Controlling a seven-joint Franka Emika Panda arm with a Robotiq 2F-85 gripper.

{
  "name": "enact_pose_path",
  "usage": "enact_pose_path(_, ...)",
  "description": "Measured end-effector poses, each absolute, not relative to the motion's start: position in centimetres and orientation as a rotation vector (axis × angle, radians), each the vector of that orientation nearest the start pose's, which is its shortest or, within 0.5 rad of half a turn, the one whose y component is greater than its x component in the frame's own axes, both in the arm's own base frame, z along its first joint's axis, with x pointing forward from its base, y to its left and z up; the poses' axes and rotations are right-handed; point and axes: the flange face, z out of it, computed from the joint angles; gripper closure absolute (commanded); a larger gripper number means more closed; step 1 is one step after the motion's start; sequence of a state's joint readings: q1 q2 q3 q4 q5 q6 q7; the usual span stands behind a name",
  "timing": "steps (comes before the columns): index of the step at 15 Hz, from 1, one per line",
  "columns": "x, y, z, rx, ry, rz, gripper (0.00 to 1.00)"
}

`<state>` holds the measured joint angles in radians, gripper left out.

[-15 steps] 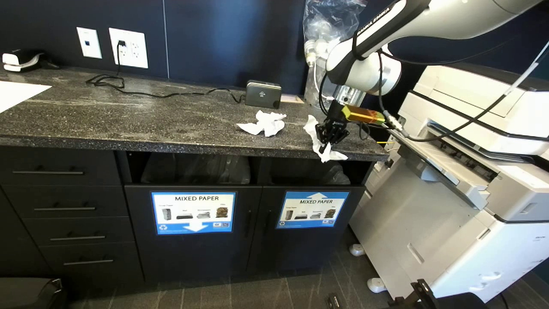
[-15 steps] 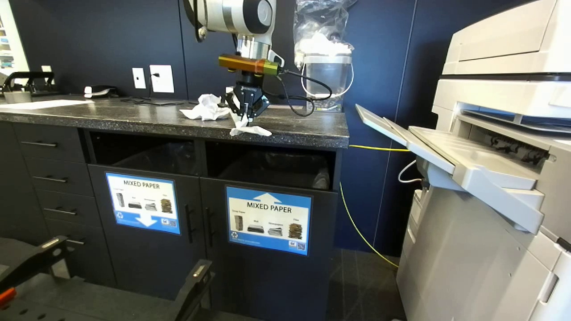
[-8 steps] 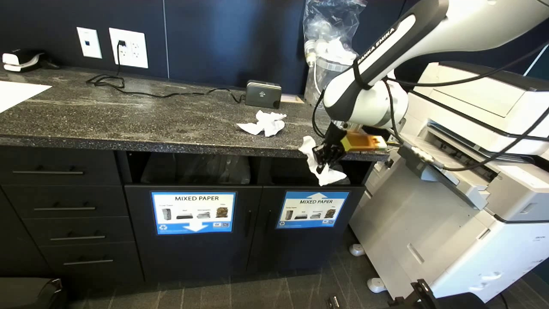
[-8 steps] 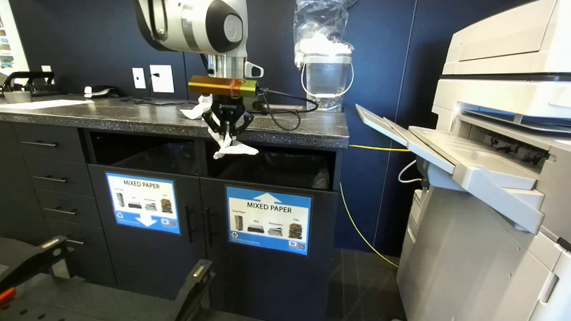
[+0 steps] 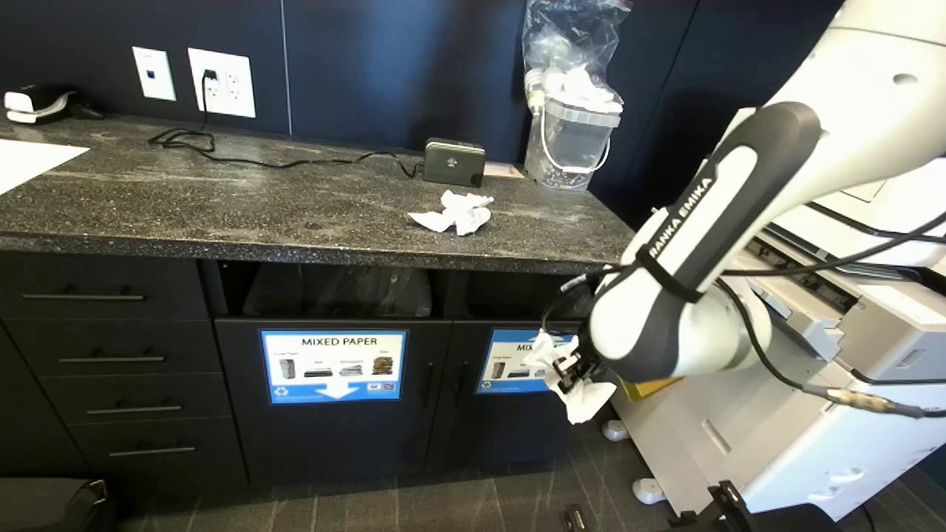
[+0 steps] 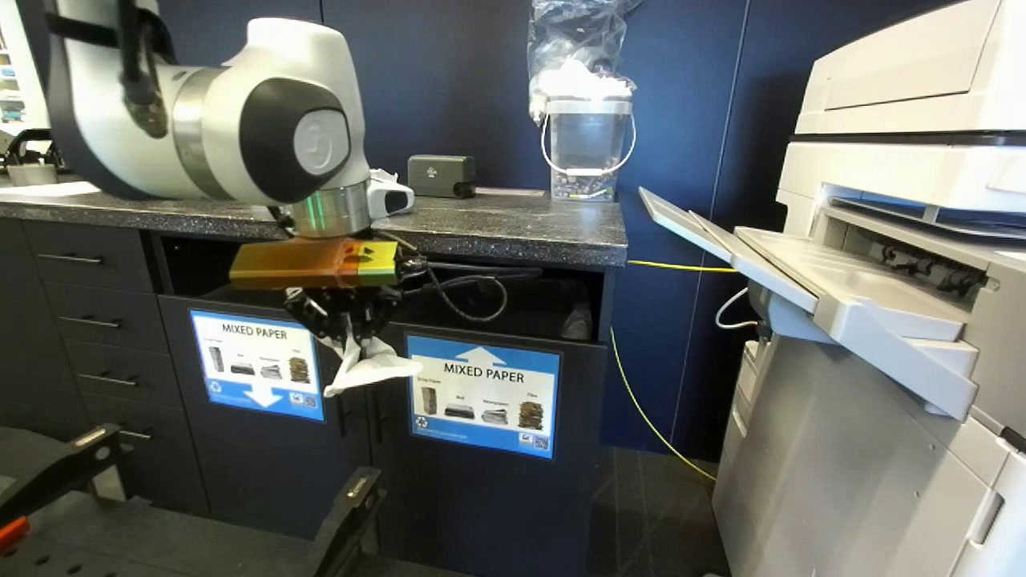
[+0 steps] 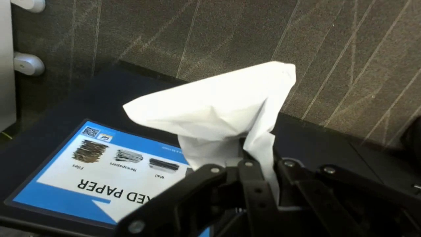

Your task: Put the right and left pieces of white paper in the right bin respectively

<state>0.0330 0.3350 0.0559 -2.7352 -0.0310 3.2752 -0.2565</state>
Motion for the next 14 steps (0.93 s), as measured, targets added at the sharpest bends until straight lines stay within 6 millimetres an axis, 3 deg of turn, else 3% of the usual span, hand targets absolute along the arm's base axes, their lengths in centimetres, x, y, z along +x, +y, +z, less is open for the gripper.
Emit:
enact_pose_path(2, 37.2, 3.1, 13.7, -3.089, -0.642, -0.424, 0.90)
enact_pose_path(7, 37.0, 2.1, 11.9, -3.048, -0.811, -0.721, 0.91)
enact_pose_path(11, 34.8, 0.5, 9.8, -2.931, -0.849, -0.903, 0.89)
enact_pose_path(14, 33.2, -1.5, 9.5, -2.847, -0.845, -1.085, 0.90)
